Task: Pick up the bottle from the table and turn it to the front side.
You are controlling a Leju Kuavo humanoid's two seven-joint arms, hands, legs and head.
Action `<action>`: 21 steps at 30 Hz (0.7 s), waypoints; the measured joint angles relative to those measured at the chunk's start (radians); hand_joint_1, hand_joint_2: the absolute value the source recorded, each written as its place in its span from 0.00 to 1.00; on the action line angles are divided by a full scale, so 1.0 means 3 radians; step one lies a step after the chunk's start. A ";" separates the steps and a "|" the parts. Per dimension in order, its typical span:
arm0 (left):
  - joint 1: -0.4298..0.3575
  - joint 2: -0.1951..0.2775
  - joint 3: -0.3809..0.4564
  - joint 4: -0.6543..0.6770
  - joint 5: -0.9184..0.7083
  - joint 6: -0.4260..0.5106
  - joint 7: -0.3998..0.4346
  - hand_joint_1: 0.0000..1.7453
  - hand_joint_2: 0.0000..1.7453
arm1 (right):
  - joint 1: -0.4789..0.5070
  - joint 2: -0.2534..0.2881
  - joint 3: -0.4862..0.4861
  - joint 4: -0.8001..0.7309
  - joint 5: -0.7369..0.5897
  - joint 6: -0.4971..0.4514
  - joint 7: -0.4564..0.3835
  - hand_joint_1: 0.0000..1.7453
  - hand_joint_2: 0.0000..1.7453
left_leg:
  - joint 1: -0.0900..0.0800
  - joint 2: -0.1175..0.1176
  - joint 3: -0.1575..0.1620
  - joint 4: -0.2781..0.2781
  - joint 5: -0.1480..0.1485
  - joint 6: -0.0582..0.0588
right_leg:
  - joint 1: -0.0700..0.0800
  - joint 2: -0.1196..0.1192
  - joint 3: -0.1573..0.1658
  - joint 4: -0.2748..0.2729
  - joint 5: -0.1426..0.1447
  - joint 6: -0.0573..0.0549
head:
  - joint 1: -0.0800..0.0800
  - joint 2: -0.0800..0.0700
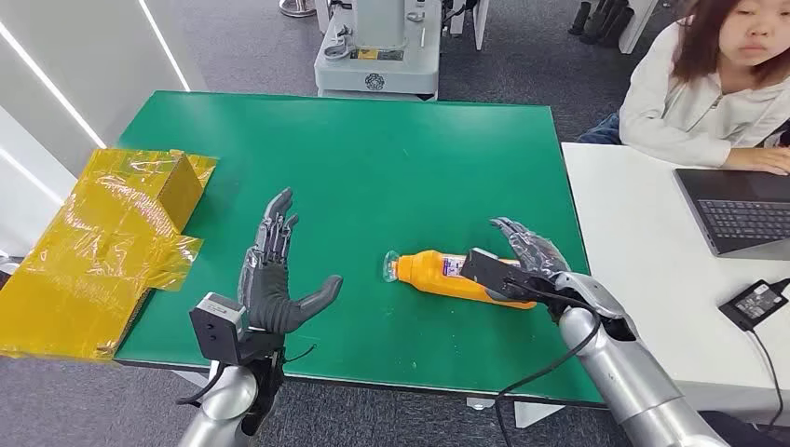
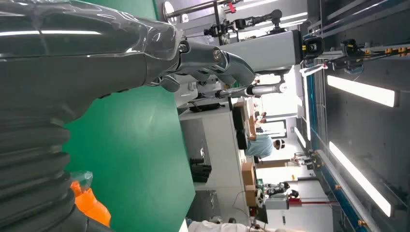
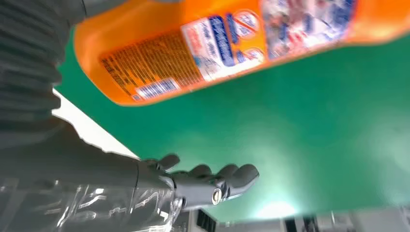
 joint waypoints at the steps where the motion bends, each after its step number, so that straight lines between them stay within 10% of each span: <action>1: 0.0000 0.0000 0.0000 0.0000 0.0000 -0.0001 0.0006 0.00 1.00 | -0.0020 -0.0023 0.0031 0.0014 -0.0008 0.0026 0.0010 0.00 1.00 | 0.0000 0.0000 0.0000 0.0000 0.0000 0.0000 | 0.0000 0.0000 0.0000 0.0000 0.0000 0.0000 | 0.0000 0.0000; 21: -0.0126 0.0011 0.0001 0.0138 0.0057 -0.0016 0.0111 0.00 1.00 | -0.0303 -0.0231 0.0695 0.0424 -0.0210 0.0170 0.0035 0.00 1.00 | 0.0001 0.0002 0.0001 0.0000 0.0000 0.0000 | 0.0000 0.0003 -0.0001 0.0001 0.0000 0.0000 | 0.0000 0.0000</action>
